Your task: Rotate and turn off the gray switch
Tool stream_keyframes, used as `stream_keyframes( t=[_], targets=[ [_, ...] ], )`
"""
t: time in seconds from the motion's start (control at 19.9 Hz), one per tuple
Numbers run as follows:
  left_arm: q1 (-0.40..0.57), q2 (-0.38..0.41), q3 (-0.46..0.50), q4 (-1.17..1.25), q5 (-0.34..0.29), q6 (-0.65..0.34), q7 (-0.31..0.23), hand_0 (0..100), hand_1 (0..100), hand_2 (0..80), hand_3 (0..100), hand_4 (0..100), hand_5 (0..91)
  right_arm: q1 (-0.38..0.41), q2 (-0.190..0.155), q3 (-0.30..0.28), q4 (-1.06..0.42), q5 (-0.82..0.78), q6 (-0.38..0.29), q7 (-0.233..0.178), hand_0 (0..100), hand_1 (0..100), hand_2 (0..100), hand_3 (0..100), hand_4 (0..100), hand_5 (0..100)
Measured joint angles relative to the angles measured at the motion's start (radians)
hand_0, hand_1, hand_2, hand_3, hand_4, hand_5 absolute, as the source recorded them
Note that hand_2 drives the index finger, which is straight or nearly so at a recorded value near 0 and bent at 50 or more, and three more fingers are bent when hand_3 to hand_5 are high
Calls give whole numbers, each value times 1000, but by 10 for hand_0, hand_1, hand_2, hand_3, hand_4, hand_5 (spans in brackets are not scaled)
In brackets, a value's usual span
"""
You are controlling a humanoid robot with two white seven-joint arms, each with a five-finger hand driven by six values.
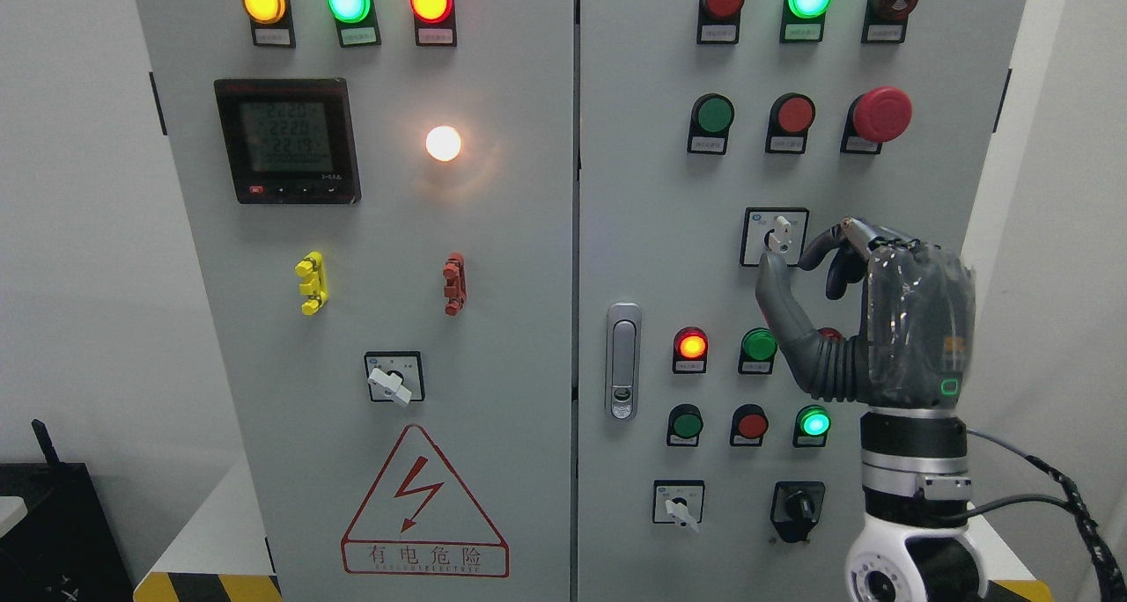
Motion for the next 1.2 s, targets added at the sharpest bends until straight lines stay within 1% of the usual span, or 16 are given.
stream_keyframes(
  t=[0.05,0.1,0.15,0.2,0.25,0.3,0.4,0.45,0.55,0.75,0.9,1.2],
  targets=[
    [0,0,0,0,0,0,0,120,389,0,0,0,0,14,-3,-2,-7,0,-23,-2,392,315,396,568,414,332],
    [0,0,0,0,0,0,0,120,389,0,0,0,0,28,-6,-7,-14,0,-54,-3,417,254,319,411,251,149],
    [0,0,0,0,0,0,0,120,389,0,0,0,0,42,-9,-13,-19,-1,-84,-4,440,190,256,316,148,38],
    [0,0,0,0,0,0,0,120,389,0,0,0,0,56,-13,-19,-24,-1,-115,-4,435,163,205,244,75,0],
    [0,0,0,0,0,0,0,120,389,0,0,0,0,70,-17,-23,-28,-4,-146,-7,408,148,175,198,26,0],
    [0,0,0,0,0,0,0,120,389,0,0,0,0,81,-21,-28,-32,-8,-167,-9,365,151,117,114,0,0],
    [0,0,0,0,0,0,0,120,389,0,0,0,0,100,-32,-35,-39,-21,-189,2,320,164,64,49,0,0],
    [0,0,0,0,0,0,0,120,389,0,0,0,0,107,-39,-41,-42,-29,-197,14,292,164,43,27,0,0],
    [0,0,0,0,0,0,0,120,389,0,0,0,0,119,-51,-54,-47,-42,-202,24,236,169,23,7,0,0],
    [0,0,0,0,0,0,0,120,389,0,0,0,0,133,-71,-76,-55,-59,-206,28,199,189,20,0,0,0],
    [0,0,0,0,0,0,0,120,389,0,0,0,0,139,-82,-88,-60,-65,-206,29,189,205,37,9,0,0],
    [0,0,0,0,0,0,0,120,389,0,0,0,0,153,-96,-104,-67,-71,-207,32,204,219,72,41,0,0]
  ],
)
